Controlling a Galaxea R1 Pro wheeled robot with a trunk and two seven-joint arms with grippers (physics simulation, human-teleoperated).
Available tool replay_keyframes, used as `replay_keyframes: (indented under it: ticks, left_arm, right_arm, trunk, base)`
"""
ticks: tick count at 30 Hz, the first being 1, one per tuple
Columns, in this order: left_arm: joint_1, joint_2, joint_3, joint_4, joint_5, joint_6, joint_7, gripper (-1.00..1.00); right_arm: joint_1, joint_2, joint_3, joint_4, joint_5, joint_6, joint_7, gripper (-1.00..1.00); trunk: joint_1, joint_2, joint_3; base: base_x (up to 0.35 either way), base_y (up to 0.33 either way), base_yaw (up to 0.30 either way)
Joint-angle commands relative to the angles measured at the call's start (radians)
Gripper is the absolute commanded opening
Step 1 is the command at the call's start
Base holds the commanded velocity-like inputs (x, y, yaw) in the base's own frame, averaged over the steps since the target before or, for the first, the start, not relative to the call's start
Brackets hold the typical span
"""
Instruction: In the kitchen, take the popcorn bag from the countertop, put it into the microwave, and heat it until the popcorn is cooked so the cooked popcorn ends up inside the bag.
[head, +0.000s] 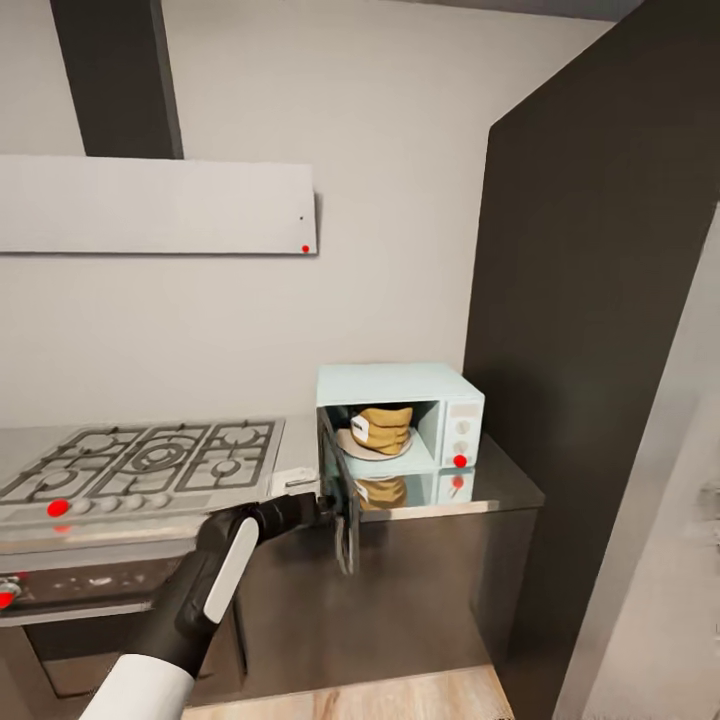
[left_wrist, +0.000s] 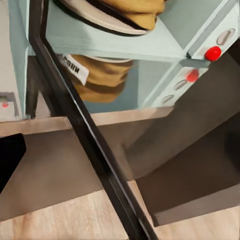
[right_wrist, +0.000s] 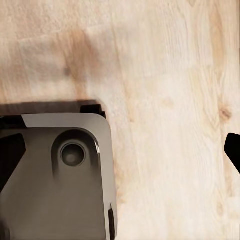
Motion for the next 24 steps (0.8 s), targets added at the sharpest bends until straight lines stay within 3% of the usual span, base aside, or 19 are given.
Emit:
replay_keyframes:
  ticks: [1, 7, 18, 24]
  left_arm:
    - [0.000, -0.004, -0.011, -0.002, 0.001, 0.002, 0.002, 1.00]
    - [-0.001, -0.035, -0.107, -0.005, -0.001, -0.003, 0.021, 1.00]
    - [-0.001, -0.037, -0.116, -0.006, -0.002, -0.003, 0.047, 1.00]
    - [0.000, -0.038, -0.117, -0.006, 0.000, -0.003, 0.047, 1.00]
  right_arm:
    - [-0.002, -0.001, -0.009, 0.003, 0.007, -0.005, 0.002, 1.00]
    - [-0.001, -0.001, -0.010, 0.003, 0.007, -0.005, 0.002, 1.00]
    - [-0.001, -0.001, -0.010, 0.003, 0.007, -0.007, 0.002, 1.00]
    - [-0.001, -0.001, -0.010, 0.003, 0.007, -0.007, 0.002, 1.00]
  trunk:
    - [0.000, -0.001, 0.000]
    - [0.000, -0.001, 0.007]
    - [0.000, -0.001, 0.019]
    - [0.000, -0.001, 0.026]
  base:
    - [0.000, 0.000, -0.211]
    - [0.000, 0.000, -0.210]
    - [0.001, 0.000, -0.213]
    - [0.263, 0.000, -0.215]
